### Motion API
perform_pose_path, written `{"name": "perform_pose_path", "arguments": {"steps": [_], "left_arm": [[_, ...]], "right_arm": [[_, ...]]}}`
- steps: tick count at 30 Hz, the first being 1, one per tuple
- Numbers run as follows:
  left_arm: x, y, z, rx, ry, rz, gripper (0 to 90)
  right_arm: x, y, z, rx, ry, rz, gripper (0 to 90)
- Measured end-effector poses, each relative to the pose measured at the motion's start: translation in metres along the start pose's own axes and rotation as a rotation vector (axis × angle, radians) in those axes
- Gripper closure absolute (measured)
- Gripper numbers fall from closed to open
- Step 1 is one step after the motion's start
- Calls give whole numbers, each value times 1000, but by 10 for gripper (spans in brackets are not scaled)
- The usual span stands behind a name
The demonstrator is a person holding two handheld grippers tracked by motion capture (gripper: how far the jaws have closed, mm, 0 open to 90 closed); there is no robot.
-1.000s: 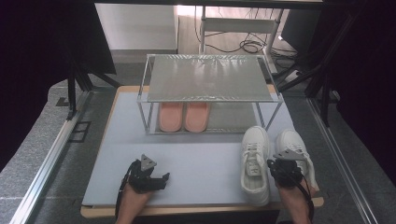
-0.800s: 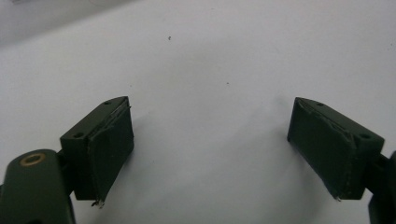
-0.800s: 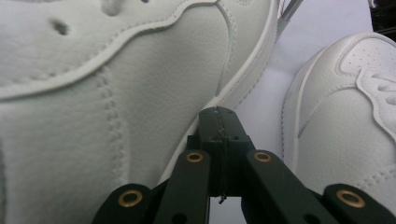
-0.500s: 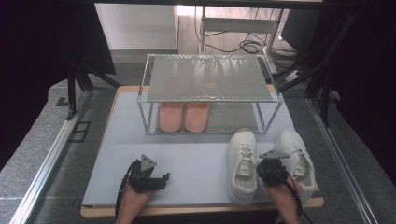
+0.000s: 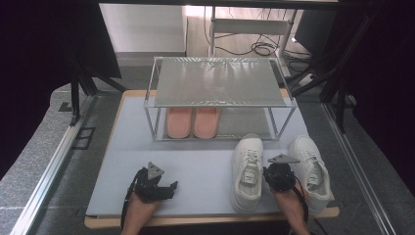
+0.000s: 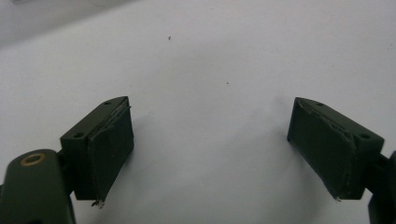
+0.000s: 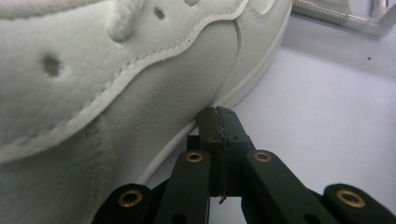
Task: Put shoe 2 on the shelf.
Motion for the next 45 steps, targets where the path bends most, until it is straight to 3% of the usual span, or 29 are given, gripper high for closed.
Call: {"name": "perform_pose_path", "arguments": {"steps": [26, 33, 45], "left_arm": [[0, 0, 0, 0, 0, 0, 145], [0, 0, 0, 0, 0, 0, 145], [0, 0, 0, 0, 0, 0, 145]], "right_arm": [[55, 32, -44, -109, -96, -227, 900], [65, 39, -55, -109, -126, -283, 900], [78, 44, -64, -114, -170, -338, 900]]}}
Point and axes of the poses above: each handheld gripper's, and its own axes: y roughly forward along the jaws, z roughly out of its underside, x roughly to its left, the point moved 8 cm from there along y, roughly forward along the jaws, and after that the axes turned 15 degrees about -y, right-handed, at the moved point
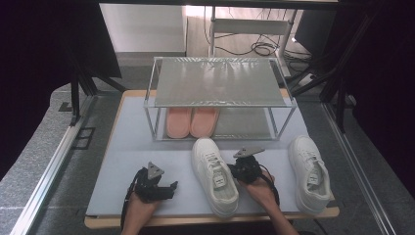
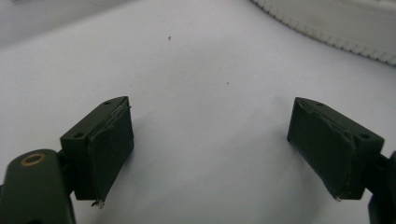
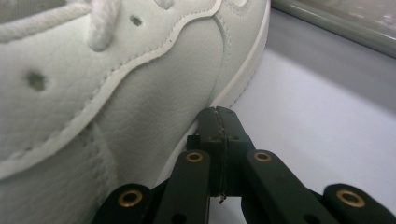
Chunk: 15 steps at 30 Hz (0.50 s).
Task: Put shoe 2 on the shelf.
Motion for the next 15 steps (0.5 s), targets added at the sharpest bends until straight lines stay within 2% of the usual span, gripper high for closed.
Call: {"name": "perform_pose_path", "arguments": {"steps": [8, 15], "left_arm": [[0, 0, 0, 0, 1, 0, 145], [0, 0, 0, 0, 1, 0, 145]], "right_arm": [[13, 17, -16, -17, -33, -60, 900], [24, 34, -33, -26, -83, -145, 900]]}}
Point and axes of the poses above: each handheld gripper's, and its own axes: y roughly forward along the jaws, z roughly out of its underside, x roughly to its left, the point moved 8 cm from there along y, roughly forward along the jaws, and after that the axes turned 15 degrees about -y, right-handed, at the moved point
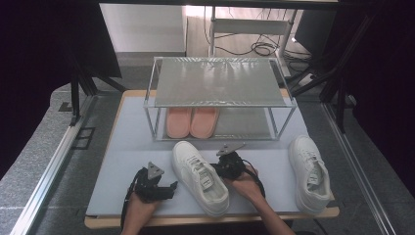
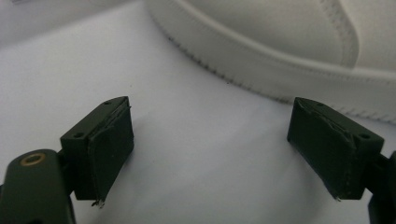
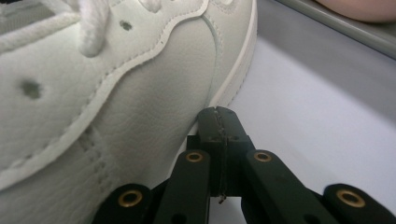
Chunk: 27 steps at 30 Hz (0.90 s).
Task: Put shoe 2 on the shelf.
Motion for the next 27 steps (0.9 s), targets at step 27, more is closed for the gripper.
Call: {"name": "perform_pose_path", "arguments": {"steps": [27], "left_arm": [[0, 0, 0, -4, 0, -1, 146]], "right_arm": [[31, -96, -4, 3, -7, -13, 635]]}}
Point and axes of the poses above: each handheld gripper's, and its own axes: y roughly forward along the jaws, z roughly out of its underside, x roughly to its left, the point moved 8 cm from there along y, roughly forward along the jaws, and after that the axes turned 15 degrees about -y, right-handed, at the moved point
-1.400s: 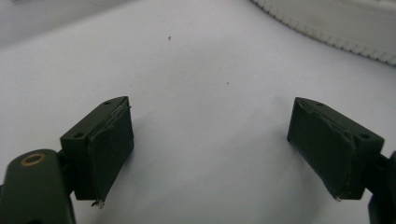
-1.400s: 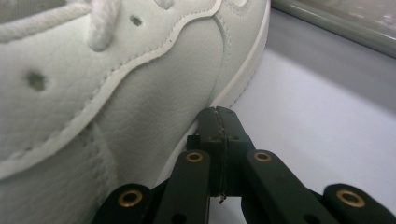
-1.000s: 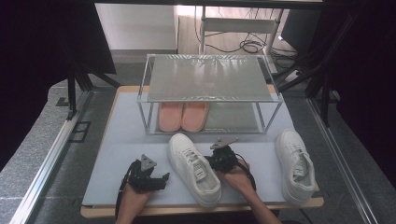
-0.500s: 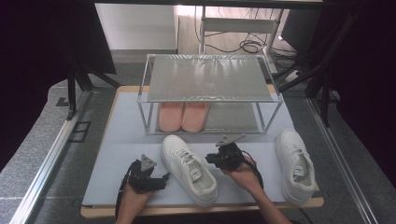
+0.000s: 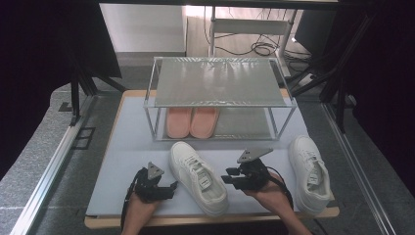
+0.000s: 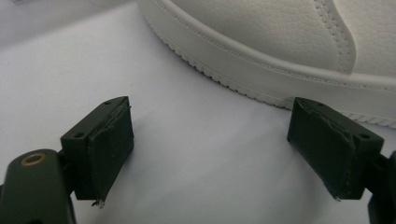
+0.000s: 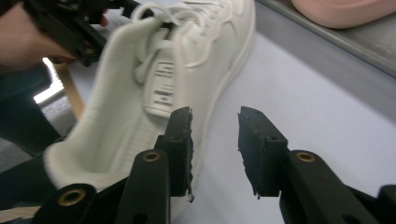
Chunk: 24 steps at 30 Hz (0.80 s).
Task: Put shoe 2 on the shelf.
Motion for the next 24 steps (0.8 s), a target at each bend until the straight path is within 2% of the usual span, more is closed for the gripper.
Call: {"name": "perform_pose_path", "arguments": {"steps": [4, 12, 17, 21, 24], "left_arm": [[0, 0, 0, 0, -1, 0, 146], [0, 0, 0, -1, -3, 1, 146], [0, 0, 0, -1, 0, 1, 146], [0, 0, 0, -1, -1, 1, 146], [0, 0, 0, -1, 0, 1, 146]], "right_arm": [[6, 4, -4, 0, -4, -25, 601], [7, 33, -6, 48, 17, -59, 573], [6, 46, -6, 85, 43, -67, 659], [5, 46, -7, 110, 48, -65, 766], [3, 45, -7, 108, 88, -76, 810]]}}
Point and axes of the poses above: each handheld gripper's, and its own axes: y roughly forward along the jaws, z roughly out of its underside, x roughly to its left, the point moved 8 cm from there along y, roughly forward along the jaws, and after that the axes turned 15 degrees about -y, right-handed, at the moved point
